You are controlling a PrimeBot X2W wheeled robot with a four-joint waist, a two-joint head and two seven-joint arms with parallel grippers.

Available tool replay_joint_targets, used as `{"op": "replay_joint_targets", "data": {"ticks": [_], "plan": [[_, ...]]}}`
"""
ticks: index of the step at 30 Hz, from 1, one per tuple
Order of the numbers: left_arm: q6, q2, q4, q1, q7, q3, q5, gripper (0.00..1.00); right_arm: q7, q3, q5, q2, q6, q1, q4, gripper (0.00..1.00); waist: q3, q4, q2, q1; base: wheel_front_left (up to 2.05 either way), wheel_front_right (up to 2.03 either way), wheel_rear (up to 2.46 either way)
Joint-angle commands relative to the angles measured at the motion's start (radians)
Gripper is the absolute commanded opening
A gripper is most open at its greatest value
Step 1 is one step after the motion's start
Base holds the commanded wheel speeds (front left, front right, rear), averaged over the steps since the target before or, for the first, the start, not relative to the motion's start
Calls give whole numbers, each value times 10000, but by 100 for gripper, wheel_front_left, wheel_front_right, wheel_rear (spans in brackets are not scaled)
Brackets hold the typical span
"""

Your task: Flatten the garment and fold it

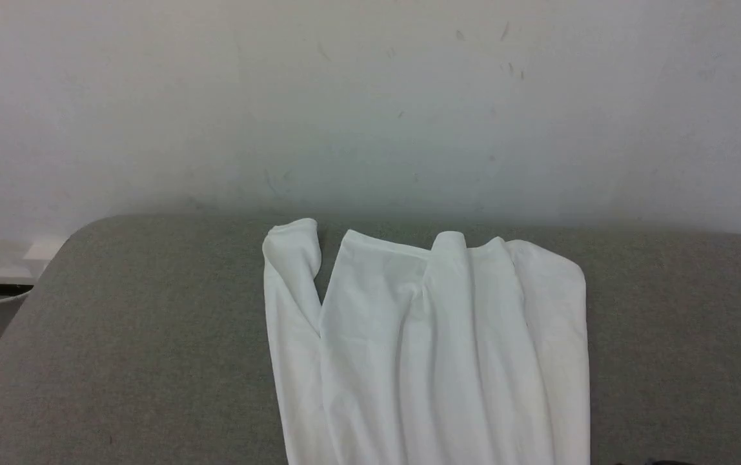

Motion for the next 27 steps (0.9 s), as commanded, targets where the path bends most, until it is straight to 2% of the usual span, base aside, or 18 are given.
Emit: {"op": "replay_joint_targets", "data": {"ticks": [1, 4, 5, 6, 8, 10, 12, 16, 19, 21, 24, 27], "plan": [[269, 366, 122, 110, 9, 185, -8, 0, 150, -294, -302, -262, -113, 294, 134, 0, 14, 7, -1, 1, 0, 0, 0], [294, 292, 187, 64, -57, 164, -1, 0, 399, -819, -845, 6, -113, 634, -168, 0, 63, -1, -1, 1, 0, 0, 0], [318, 268, 192, 15, -142, 193, 21, 46, 366, -1067, -1048, 95, -113, 674, -310, 27, 83, -7, -1, 1, 0, 0, 0], [344, 241, 185, -47, -266, 247, 41, 100, 336, -1348, -1208, 195, -113, 712, -455, 100, 101, -11, -1, 1, 0, 0, 0], [390, 190, 105, -207, -578, 396, 80, 100, 484, -1833, -1266, 362, -113, 801, -956, 100, 149, -7, -1, 1, 0, 0, 0], [372, 65, -97, -348, -926, 624, -70, 100, 808, -2590, -726, 599, -113, 918, -1607, 100, 200, 0, -1, 1, 0, 0, 0], [325, -237, -395, -406, -1324, 1160, -741, 100, 1292, -3384, -367, 585, -113, 930, -2363, 100, 298, 5, -1, 1, 0, 0, 0], [445, 0, -940, -891, -2326, 2069, -674, 100, 2240, -5003, -571, 376, -113, 616, -3572, 100, 631, 79, -1, 1, 0, 0, 0], [734, 17, -1160, -1448, -3292, 2543, -171, 100, 2109, -5911, -2071, 370, -113, -213, -3936, 100, 1107, 228, -1, 1, 0, 0, 0], [919, -154, -1245, -1845, -3988, 2843, 31, 100, 1743, -6373, -3129, 671, -113, -947, -3719, 100, 1536, 342, -1, 1, 0, 0, 0], [1373, -178, -1133, -2492, -4663, 3093, 1012, 100, 1280, -6571, -4238, 1120, -113, -2104, -2987, 100, 2247, 540, -1, 1, 0, 0, 0], [1787, -642, -1150, -2937, -4878, 3323, 1704, 100, 924, -6471, -5086, 1240, -113, -3221, -1926, 100, 2912, 789, -1, 1, 0, 0, 0]]}}
